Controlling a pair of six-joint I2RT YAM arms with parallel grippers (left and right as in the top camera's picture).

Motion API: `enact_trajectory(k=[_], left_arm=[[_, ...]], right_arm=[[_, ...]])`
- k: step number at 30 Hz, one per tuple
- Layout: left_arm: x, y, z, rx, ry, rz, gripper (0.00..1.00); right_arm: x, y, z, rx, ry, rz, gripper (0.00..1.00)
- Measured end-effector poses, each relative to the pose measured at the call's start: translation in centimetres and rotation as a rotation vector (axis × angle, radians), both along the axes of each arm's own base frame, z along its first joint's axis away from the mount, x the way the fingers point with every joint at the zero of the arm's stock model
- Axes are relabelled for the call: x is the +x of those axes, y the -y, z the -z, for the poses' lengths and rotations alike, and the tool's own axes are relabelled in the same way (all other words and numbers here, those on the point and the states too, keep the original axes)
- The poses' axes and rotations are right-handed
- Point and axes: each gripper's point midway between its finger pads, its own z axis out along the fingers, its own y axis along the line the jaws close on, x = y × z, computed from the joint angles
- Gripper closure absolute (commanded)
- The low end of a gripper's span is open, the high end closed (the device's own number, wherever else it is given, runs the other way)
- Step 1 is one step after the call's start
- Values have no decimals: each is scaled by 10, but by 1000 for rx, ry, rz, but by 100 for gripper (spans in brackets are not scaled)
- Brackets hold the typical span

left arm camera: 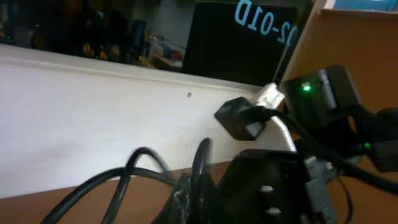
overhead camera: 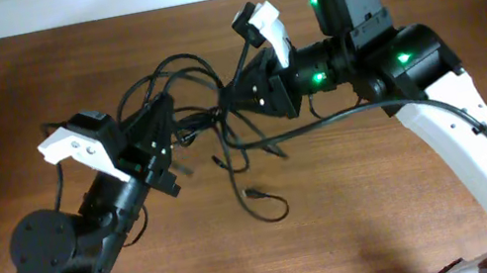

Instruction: Untangle cables

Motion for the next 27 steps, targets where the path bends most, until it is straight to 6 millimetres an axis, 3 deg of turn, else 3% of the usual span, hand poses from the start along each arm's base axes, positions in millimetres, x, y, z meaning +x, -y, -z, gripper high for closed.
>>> enact_trajectory(k=[7,13,17,19,24,27], left_arm=[[3,5,2,-14,-16,27,96],[2,7,2,-17,-17,38,95],[0,9,2,-14,-18,57,95],[0,10,2,-13,-18,62,95],[0,10,2,-13,-18,66,95],[-1,11,3,-13,-19,66,96]], right_arm=[[27,4,12,-65,60,101,96],[70,43,23,-141,14,356,96],[119,112,36,-224,-48,727,96],[133,142,39,-250,-58,854,96],[148,192,47,-358,-36,1085,96],[155,233,46,-448,14,1258,96]])
